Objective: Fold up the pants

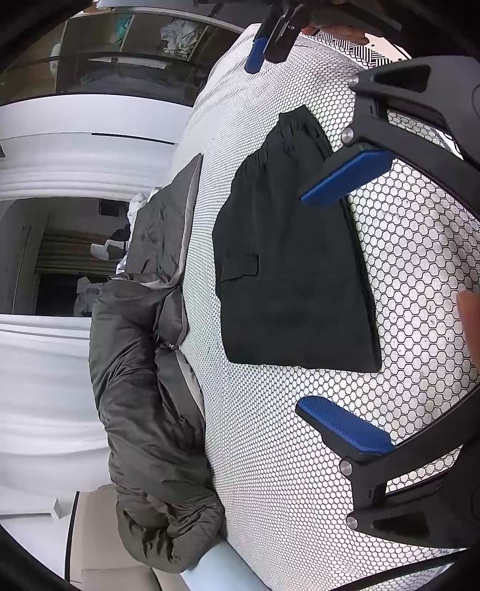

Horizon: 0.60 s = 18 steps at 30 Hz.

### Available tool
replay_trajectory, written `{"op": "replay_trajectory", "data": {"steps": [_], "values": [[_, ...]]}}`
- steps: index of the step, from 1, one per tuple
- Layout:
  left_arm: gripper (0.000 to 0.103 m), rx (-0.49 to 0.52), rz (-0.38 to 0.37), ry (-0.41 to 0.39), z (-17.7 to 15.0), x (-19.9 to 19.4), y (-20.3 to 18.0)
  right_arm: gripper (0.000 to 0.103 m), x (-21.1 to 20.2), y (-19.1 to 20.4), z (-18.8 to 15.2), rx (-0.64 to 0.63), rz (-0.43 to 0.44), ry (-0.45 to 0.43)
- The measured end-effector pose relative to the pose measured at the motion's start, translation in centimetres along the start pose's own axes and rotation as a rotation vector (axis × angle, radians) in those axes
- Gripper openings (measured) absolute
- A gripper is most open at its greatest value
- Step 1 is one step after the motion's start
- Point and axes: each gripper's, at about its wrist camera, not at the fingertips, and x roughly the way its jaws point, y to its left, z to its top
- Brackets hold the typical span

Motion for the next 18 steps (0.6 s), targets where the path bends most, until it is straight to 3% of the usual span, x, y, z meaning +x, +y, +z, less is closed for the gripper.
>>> {"op": "replay_trajectory", "data": {"steps": [18], "values": [[0.102, 0.002, 0.000, 0.001, 0.04, -0.07, 0.14, 0.103, 0.36, 0.03, 0.00, -0.005, 0.012, 0.013]]}}
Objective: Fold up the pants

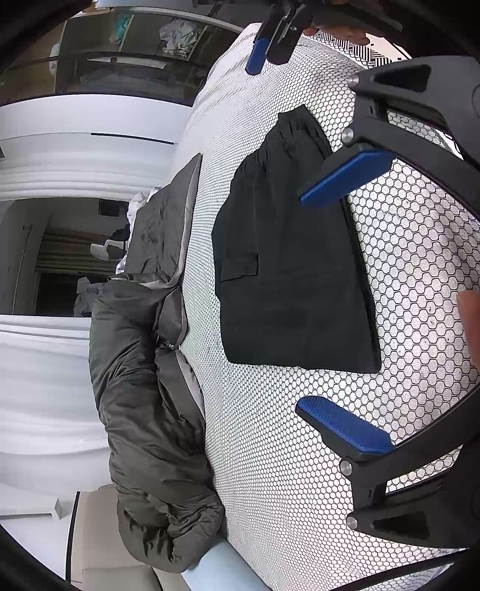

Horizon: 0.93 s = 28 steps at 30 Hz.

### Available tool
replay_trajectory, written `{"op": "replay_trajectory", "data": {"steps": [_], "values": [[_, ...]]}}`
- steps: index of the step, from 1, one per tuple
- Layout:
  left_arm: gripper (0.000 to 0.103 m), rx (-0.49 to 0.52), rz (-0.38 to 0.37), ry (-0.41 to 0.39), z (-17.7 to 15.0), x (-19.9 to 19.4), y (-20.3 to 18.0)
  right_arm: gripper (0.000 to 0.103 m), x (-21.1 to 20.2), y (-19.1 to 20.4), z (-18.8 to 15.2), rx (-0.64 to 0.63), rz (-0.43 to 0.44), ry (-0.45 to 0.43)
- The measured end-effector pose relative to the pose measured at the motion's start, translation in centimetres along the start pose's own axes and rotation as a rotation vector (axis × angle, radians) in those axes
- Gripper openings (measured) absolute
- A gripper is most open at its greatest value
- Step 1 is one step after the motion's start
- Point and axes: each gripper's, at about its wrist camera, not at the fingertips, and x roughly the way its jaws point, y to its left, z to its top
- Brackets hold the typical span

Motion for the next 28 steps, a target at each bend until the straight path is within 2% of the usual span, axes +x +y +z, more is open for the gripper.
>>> {"op": "replay_trajectory", "data": {"steps": [28], "values": [[0.102, 0.013, -0.008, -0.021, 0.43, -0.20, 0.27, 0.103, 0.15, 0.02, -0.16, -0.003, 0.000, -0.001]]}}
